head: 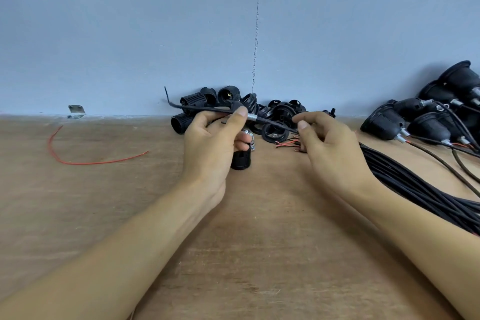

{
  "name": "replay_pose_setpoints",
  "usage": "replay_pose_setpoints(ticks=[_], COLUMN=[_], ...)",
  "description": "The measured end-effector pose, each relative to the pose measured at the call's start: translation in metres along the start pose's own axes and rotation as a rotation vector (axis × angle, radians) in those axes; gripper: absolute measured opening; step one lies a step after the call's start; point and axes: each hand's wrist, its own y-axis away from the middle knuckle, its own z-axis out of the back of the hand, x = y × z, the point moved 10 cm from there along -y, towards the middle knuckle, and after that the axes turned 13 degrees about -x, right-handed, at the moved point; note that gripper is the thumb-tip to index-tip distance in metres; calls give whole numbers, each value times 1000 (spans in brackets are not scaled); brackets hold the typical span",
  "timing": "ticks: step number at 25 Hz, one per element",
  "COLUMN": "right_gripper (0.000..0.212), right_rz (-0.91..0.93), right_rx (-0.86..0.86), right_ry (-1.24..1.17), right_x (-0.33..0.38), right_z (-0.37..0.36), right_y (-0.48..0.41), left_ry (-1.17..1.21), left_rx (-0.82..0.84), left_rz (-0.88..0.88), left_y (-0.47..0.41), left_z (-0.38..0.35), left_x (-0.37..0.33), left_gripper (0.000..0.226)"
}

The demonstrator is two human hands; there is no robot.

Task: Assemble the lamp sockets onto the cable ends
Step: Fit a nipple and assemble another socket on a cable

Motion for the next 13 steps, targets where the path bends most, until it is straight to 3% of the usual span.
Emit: replay_pose_setpoints(ticks=[5,9,13], right_gripper=[26,33,38], right_rz=[-108,175,349], right_rx=[-281,-300,-256], right_ry=[216,597,696], right_x=[-20,7,30], right_z=[46,38,24], right_y=[-20,-10,1], left_ry=[52,-69,-176], left_rx=[-41,106,184], left_rz=[40,-47,-151], left_y=[0,15,26], left_z=[4,-10,-16], left_x=[2,4,3], left_gripper=[23,18,18])
